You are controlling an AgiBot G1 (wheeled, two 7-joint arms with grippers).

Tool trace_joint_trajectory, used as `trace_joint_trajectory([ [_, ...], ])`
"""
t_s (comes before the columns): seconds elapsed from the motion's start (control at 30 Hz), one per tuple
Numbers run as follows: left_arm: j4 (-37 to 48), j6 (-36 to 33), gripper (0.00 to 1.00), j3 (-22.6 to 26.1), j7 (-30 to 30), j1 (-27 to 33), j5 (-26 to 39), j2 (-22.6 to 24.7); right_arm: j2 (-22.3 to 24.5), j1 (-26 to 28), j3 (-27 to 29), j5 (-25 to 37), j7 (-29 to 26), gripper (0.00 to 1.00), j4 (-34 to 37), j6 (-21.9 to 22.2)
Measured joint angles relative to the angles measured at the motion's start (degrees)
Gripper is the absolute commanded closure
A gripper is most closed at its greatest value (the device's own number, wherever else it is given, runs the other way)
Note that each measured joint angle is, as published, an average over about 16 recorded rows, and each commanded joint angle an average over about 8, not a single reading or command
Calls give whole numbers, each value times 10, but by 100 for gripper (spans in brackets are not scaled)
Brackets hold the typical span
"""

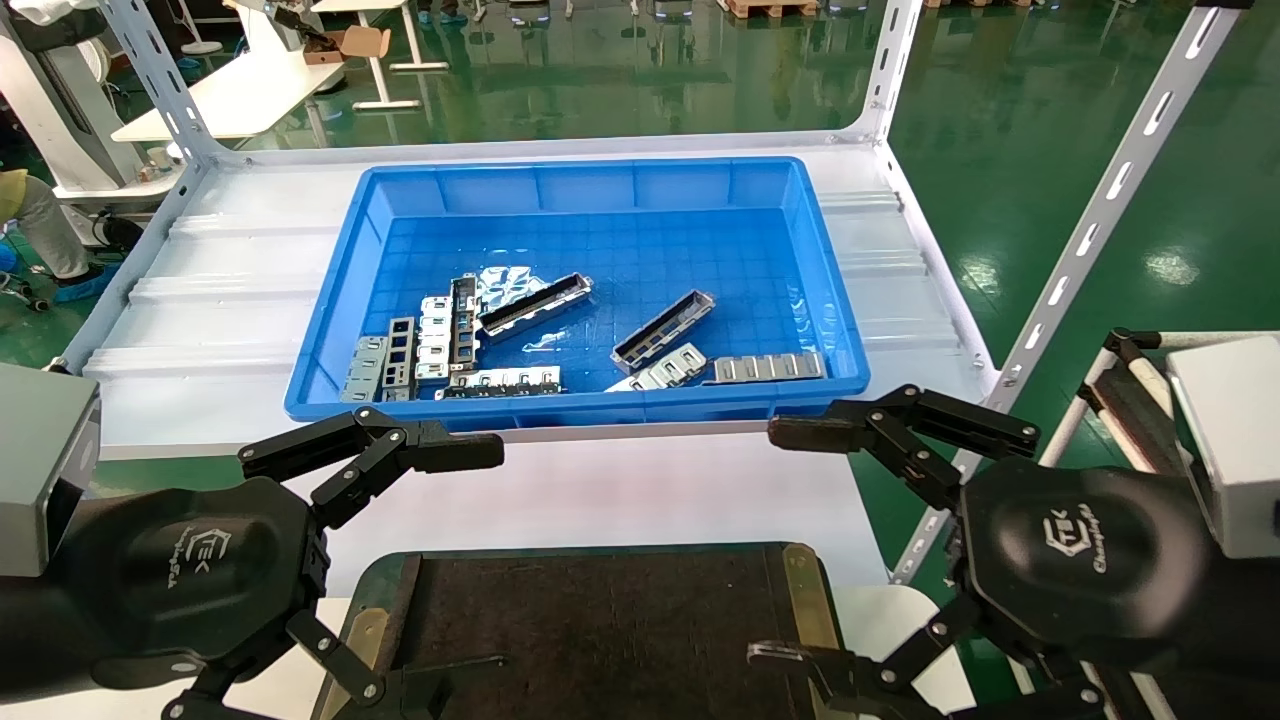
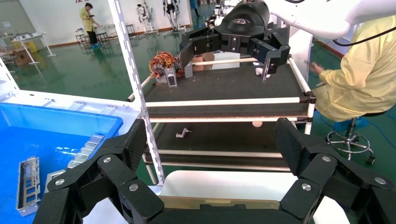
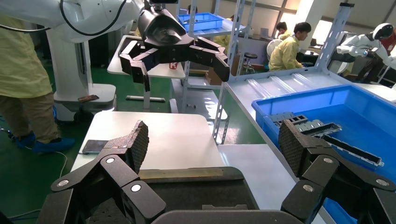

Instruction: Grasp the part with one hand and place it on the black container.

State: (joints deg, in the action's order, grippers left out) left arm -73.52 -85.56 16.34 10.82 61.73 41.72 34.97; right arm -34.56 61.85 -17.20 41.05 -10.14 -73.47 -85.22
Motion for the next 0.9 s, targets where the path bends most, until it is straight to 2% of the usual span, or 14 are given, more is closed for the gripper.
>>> trace_joint_trajectory([
  [0.9,0,0,0,1,0,0,-1,0,-4,-3,11,8,-6,0,-1,-5],
])
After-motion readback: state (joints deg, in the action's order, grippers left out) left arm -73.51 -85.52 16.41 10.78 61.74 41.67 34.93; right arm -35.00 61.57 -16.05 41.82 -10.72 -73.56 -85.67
